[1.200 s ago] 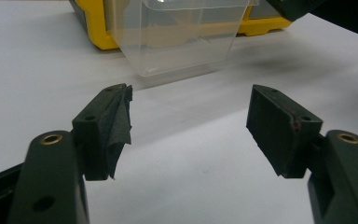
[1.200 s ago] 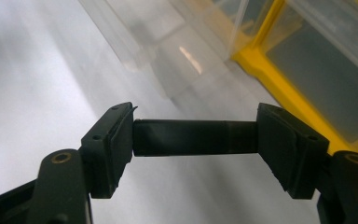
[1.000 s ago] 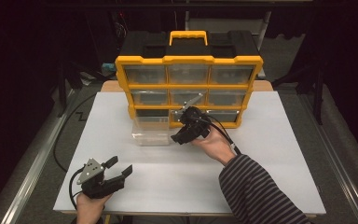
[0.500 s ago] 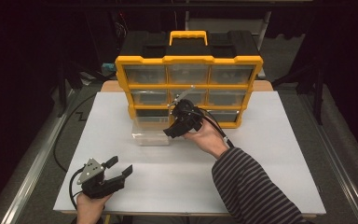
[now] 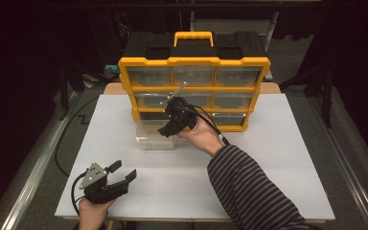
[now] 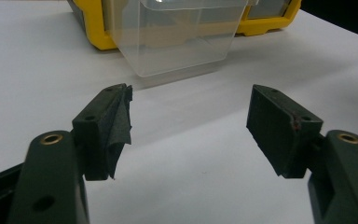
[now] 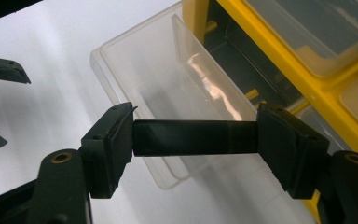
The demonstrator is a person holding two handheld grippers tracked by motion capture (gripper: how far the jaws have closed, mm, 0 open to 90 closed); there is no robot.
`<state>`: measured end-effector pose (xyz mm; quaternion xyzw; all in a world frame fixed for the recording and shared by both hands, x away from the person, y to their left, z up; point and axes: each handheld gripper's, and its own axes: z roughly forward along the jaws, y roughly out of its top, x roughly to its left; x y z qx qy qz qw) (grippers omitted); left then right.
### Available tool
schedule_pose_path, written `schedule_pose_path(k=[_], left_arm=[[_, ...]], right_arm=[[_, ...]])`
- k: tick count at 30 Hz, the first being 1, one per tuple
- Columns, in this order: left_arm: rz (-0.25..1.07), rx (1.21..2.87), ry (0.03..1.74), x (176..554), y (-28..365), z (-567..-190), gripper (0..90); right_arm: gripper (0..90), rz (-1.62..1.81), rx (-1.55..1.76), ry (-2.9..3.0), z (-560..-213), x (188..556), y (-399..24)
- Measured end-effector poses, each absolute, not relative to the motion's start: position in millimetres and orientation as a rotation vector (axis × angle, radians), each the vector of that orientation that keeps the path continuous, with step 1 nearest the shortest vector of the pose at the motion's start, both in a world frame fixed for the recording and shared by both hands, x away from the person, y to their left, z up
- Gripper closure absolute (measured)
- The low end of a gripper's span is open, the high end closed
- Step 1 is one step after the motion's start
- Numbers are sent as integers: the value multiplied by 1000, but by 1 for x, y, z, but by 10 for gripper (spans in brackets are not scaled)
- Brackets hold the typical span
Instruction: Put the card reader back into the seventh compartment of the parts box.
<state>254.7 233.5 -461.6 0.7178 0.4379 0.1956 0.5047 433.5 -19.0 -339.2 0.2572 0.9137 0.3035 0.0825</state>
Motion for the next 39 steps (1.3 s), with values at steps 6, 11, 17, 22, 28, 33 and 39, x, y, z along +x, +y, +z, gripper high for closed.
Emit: schedule_pose_path(k=[6, 11, 17, 22, 28, 33, 39], left_arm=[[473, 1730, 1057, 254, 233, -462, 313], [473, 1732, 1056, 254, 234, -461, 313], [471, 1733, 1055, 254, 234, -461, 313], [473, 1732, 1054, 254, 234, -461, 313], [473, 1730, 1053, 254, 233, -461, 313], [473, 1732, 1053, 254, 233, -461, 313], [473, 1731, 1054, 255, 233, -461, 313]], right_arm=[[307, 904, 764, 2740, -341, 437, -9], [307, 889, 754, 2749, -343, 439, -1], [307, 897, 761, 2747, -346, 441, 3], [305, 892, 762, 2751, -349, 444, 5], [264, 896, 766, 2743, -350, 444, 4], [247, 896, 769, 2737, -349, 444, 3], [266, 900, 763, 2737, -349, 441, -2]])
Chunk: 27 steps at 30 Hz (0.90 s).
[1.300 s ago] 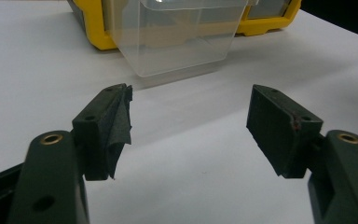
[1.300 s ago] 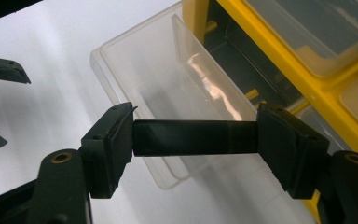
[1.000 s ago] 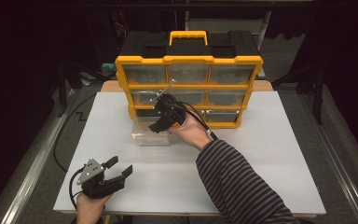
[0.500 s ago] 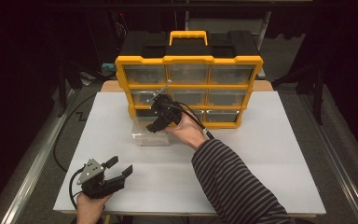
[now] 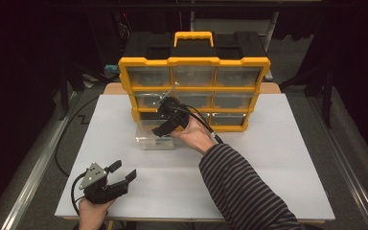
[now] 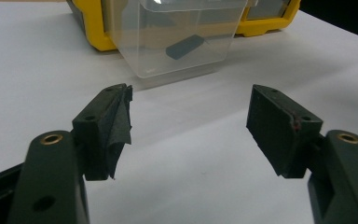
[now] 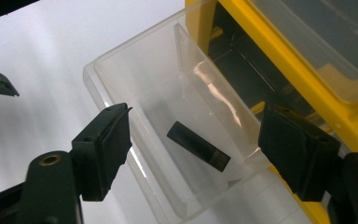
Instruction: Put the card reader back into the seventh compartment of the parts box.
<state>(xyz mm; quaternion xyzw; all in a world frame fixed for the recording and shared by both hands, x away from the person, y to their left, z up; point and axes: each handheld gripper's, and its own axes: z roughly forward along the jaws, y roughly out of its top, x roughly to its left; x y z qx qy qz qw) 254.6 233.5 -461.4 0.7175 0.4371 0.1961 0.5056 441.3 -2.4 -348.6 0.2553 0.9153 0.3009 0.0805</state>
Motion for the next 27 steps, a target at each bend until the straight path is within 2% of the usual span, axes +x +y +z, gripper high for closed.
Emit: schedule_pose_path(k=[27], left_arm=[[477, 1733, 1060, 255, 234, -462, 313]], right_arm=[[303, 975, 791, 2678, -345, 426, -52]])
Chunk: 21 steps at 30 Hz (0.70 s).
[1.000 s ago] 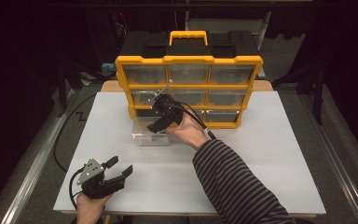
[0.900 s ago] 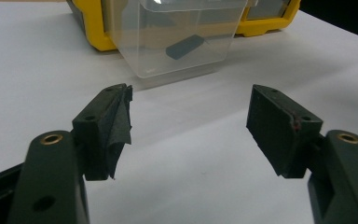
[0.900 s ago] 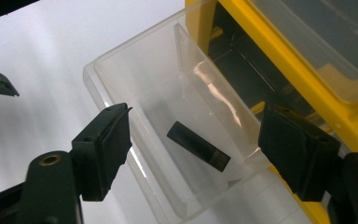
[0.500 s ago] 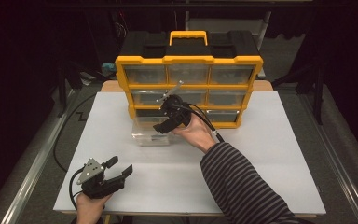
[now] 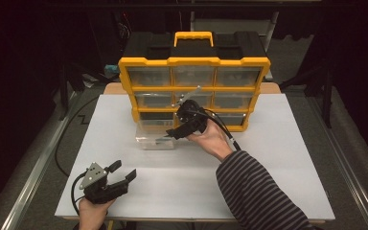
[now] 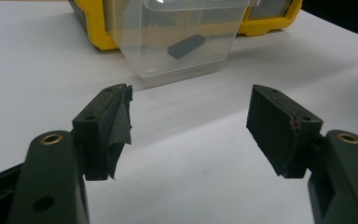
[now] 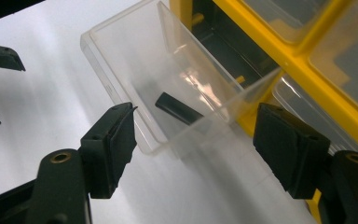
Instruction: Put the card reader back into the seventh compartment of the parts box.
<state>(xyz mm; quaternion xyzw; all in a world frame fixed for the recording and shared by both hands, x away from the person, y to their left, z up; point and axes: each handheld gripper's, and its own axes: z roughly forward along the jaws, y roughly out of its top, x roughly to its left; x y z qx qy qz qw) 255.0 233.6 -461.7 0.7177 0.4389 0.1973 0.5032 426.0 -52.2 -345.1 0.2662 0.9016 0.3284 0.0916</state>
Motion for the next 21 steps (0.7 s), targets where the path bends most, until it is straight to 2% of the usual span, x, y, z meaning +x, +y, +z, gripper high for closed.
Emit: schedule_pose_path(k=[21], left_arm=[[474, 1725, 1068, 255, 235, -462, 312]], right_arm=[[306, 1025, 849, 2637, -353, 416, -93]])
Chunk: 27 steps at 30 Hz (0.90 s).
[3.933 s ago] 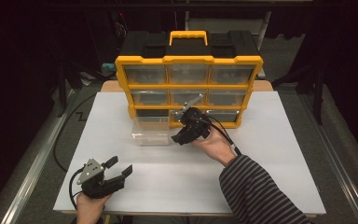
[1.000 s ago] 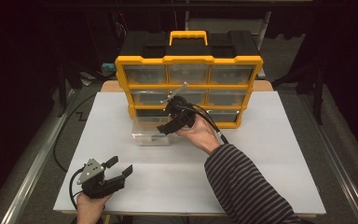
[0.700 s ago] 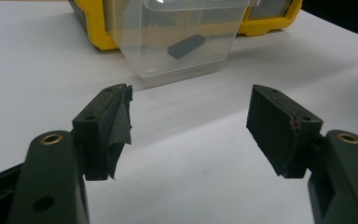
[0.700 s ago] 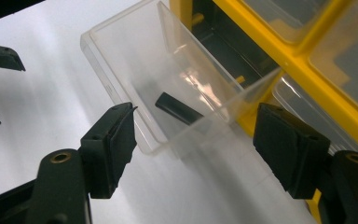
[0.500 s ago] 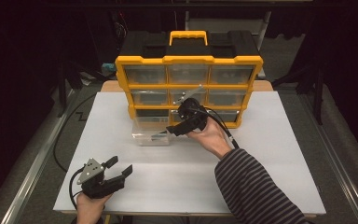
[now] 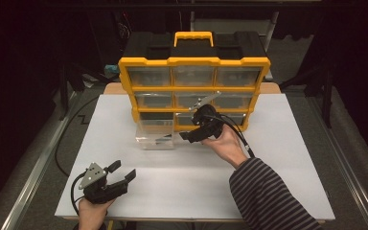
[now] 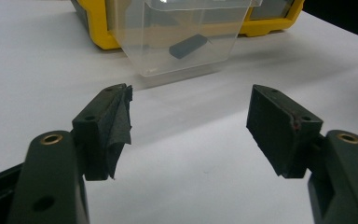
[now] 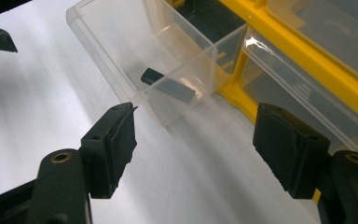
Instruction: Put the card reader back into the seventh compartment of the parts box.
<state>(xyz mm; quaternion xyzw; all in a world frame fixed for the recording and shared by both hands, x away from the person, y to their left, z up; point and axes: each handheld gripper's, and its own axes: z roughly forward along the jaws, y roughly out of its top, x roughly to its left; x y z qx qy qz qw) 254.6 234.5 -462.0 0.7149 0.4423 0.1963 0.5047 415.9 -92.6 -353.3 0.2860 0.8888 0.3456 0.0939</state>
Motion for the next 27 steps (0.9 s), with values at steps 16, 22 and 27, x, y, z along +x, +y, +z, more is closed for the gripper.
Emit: schedule_pose_path(k=[16, 22, 27], left_arm=[[474, 1728, 1071, 255, 234, -462, 312], [475, 1727, 1072, 255, 234, -462, 312], [476, 1728, 1072, 255, 234, -462, 312]], right_arm=[[305, 1028, 869, 2635, -361, 404, -119], [303, 1032, 880, 2619, -362, 398, -131], [302, 1041, 894, 2601, -364, 393, -145]])
